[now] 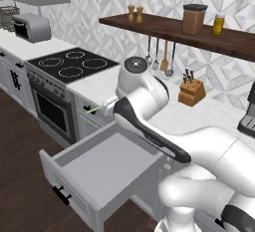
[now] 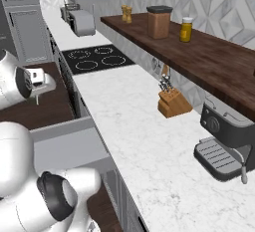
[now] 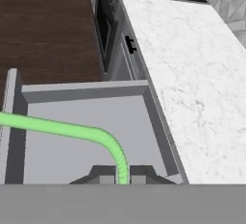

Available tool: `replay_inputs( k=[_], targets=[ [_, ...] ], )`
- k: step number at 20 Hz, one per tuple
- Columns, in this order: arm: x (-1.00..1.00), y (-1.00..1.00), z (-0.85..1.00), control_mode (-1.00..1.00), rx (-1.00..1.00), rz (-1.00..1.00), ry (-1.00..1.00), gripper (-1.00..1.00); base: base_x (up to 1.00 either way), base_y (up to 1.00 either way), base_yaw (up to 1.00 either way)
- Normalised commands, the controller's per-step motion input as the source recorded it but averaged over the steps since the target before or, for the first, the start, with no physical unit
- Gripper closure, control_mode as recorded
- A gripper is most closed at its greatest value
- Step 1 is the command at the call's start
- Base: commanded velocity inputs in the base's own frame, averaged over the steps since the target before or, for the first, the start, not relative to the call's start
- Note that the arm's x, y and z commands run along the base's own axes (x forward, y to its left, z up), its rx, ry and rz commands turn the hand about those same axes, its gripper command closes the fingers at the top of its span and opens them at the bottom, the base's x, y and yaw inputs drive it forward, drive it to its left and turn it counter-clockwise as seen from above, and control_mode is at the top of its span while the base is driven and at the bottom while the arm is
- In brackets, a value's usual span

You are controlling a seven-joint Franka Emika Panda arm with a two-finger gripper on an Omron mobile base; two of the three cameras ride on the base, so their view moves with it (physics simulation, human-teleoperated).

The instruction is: Take a straw from the drawer in front and place it inside the glass cup on the dining counter.

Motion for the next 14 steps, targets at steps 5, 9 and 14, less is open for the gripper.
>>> replay_inputs(
  k=[5,9,14],
  targets=[
    [-0.09,-0.32,0.00,-1.00,-0.03,-0.12,0.25,1.00,0.00,0.00,0.00],
    [0.00,-0.36,-0.06,-1.00,0.00,-0.09,0.33,1.00,0.00,0.00,0.00],
    [-0.11,-0.14,-0.05,1.00,0.00,-0.06,0.17,1.00,-0.19,-0.02,-0.01]
  ],
)
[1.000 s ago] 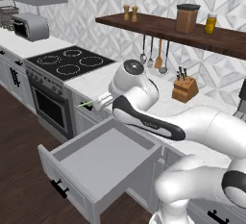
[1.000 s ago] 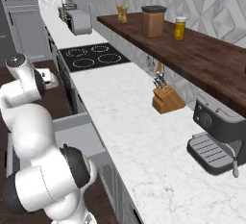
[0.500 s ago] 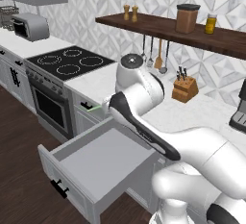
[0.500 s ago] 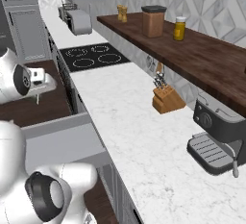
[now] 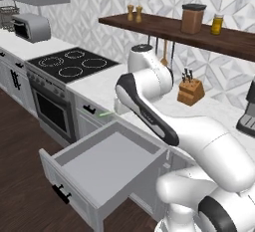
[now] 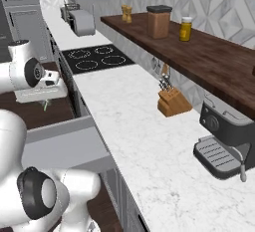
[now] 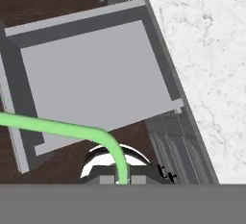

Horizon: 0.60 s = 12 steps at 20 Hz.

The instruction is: Take a straw from the drawer in front and place it inside the glass cup on the dining counter.

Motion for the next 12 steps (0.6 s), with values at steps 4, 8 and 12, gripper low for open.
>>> replay_inputs(
  k=[4,8,12],
  targets=[
    [0.00,0.00,0.00,1.00,0.00,0.00,0.00,1.00,-1.00,-0.01,-0.01],
    [0.00,0.00,0.00,1.00,0.00,0.00,0.00,1.00,-0.95,0.25,0.04],
    [0.00,0.00,0.00,1.00,0.00,0.00,0.00,1.00,-0.30,0.60,0.69]
  ],
)
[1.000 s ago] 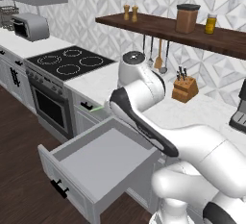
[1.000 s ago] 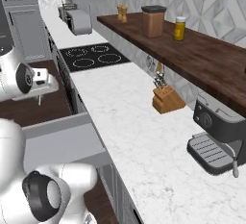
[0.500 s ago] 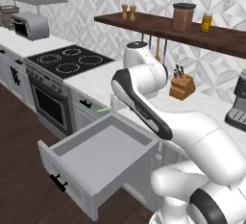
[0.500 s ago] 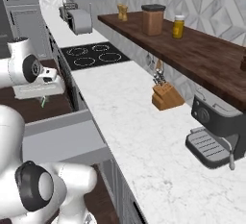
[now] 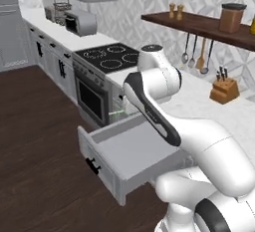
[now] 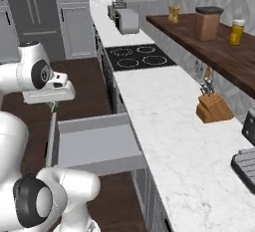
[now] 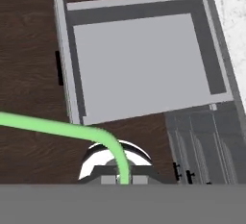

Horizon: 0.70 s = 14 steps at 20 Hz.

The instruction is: Take a straw from the drawer in front and place it inside the glass cup on the dining counter.

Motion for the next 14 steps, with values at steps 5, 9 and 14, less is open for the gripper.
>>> replay_inputs(
  k=[5,9,14],
  targets=[
    [0.00,0.00,0.00,1.00,0.00,0.00,0.00,1.00,-0.07,0.70,0.89],
    [0.00,0.00,0.00,1.00,0.00,0.00,0.00,1.00,0.16,0.98,0.60],
    [0.00,0.00,0.00,1.00,0.00,0.00,0.00,1.00,0.79,0.98,0.22]
  ],
)
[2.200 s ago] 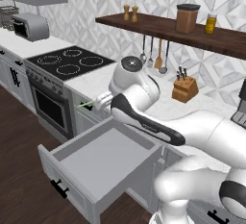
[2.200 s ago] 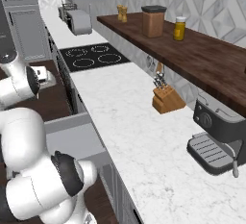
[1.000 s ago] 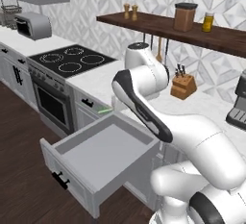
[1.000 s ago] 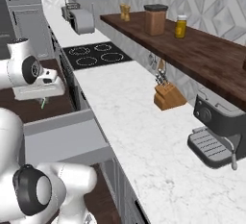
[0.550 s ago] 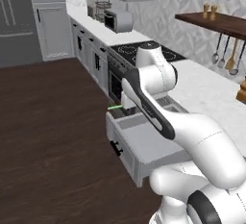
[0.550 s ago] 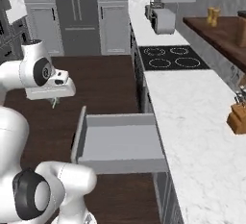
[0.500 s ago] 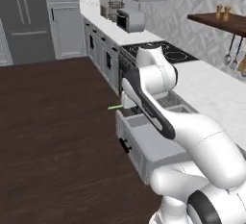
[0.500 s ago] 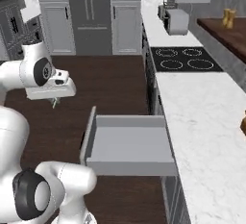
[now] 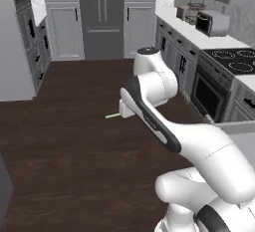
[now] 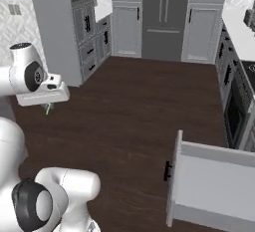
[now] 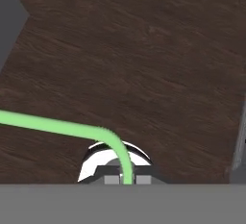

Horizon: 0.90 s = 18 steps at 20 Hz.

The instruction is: Take a straw from the drawer in front and place it inside the glass cup on the dining counter.

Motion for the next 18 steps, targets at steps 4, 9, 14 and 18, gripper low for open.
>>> replay_inputs(
  k=[4,9,14,18],
  targets=[
    [0.00,0.00,0.00,1.00,0.00,0.00,0.00,1.00,1.00,0.86,0.05],
    [0.00,0.00,0.00,1.00,0.00,0.00,0.00,1.00,0.99,0.99,-0.07],
    [0.00,0.00,0.00,1.00,0.00,0.00,0.00,1.00,1.00,0.80,-0.25],
    [0.00,0.00,0.00,1.00,0.00,0.00,0.00,1.00,1.00,0.57,-0.29]
  ],
)
